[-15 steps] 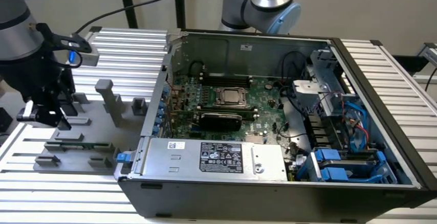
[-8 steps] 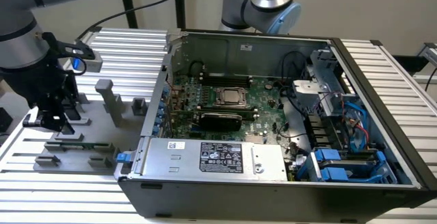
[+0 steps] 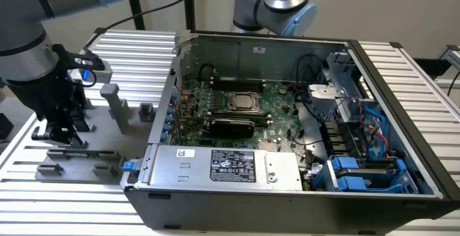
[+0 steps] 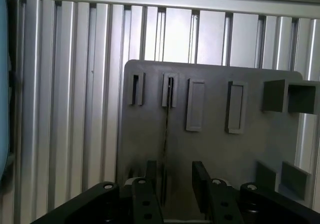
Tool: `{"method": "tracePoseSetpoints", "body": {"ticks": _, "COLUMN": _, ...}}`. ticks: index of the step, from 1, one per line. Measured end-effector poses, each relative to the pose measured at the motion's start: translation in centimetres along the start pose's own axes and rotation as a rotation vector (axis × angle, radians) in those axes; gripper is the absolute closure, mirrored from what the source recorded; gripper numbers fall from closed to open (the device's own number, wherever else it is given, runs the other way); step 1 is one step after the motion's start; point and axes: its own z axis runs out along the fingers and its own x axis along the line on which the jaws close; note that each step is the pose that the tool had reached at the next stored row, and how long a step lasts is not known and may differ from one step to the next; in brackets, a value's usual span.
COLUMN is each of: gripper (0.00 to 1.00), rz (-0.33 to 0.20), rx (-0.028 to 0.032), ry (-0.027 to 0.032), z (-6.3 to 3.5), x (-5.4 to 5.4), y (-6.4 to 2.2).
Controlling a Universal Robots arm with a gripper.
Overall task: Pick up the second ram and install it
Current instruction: 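Pick up the second ram and move it above second insertion slot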
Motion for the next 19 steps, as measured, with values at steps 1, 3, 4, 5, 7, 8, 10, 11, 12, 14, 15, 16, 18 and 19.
{"method": "tracePoseSetpoints", "body": {"ticks": 1, "gripper": 0.58, "rz": 0.0, "rx": 0.0, "ry": 0.0, "z": 0.18, "x": 0.0, "y": -0.01}}
{"method": "tracePoseSetpoints", "body": {"ticks": 3, "gripper": 0.58, "rz": 0.0, "rx": 0.0, "ry": 0.0, "z": 0.53, "x": 0.1, "y": -0.01}}
{"method": "tracePoseSetpoints", "body": {"ticks": 4, "gripper": 0.58, "rz": 0.0, "rx": -0.0001, "ry": 0.0, "z": 0.72, "x": 0.1, "y": -0.01}}
{"method": "tracePoseSetpoints", "body": {"ticks": 5, "gripper": 0.58, "rz": 0.0, "rx": -0.0001, "ry": 0.0, "z": 0.9, "x": 0.1, "y": -0.01}}
{"method": "tracePoseSetpoints", "body": {"ticks": 7, "gripper": 0.58, "rz": 0.0, "rx": -0.0001, "ry": 0.0, "z": 1.27, "x": 0.1, "y": -0.02}}
{"method": "tracePoseSetpoints", "body": {"ticks": 8, "gripper": 0.58, "rz": 0.0, "rx": 0.0001, "ry": -0.0001, "z": 1.46, "x": 0.1, "y": -0.03}}
{"method": "tracePoseSetpoints", "body": {"ticks": 10, "gripper": 0.58, "rz": 0.0, "rx": 0.0, "ry": 0.0, "z": 1.81, "x": 0.1, "y": -0.03}}
{"method": "tracePoseSetpoints", "body": {"ticks": 11, "gripper": 0.58, "rz": 0.0, "rx": 0.0, "ry": 0.0001, "z": 1.99, "x": 0.1, "y": -0.03}}
{"method": "tracePoseSetpoints", "body": {"ticks": 12, "gripper": 0.58, "rz": 0.0, "rx": 0.0001, "ry": -0.0001, "z": 2.18, "x": 0.1, "y": -0.04}}
{"method": "tracePoseSetpoints", "body": {"ticks": 14, "gripper": 0.58, "rz": 0.0, "rx": -0.0001, "ry": 0.0, "z": 2.53, "x": 0.1, "y": -0.04}}
{"method": "tracePoseSetpoints", "body": {"ticks": 15, "gripper": 0.58, "rz": 0.0, "rx": 0.0, "ry": 0.0, "z": 2.73, "x": 0.1, "y": -0.05}}
{"method": "tracePoseSetpoints", "body": {"ticks": 16, "gripper": 0.58, "rz": 0.0, "rx": 0.0, "ry": 0.0, "z": 2.91, "x": 0.1, "y": -0.05}}
{"method": "tracePoseSetpoints", "body": {"ticks": 18, "gripper": 0.58, "rz": 0.0, "rx": -0.0006, "ry": 0.0, "z": 3.27, "x": 0.1, "y": -0.05}}
{"method": "tracePoseSetpoints", "body": {"ticks": 19, "gripper": 0.58, "rz": 0.0, "rx": -0.0013, "ry": -0.0001, "z": 3.45, "x": 0.1, "y": -0.05}}
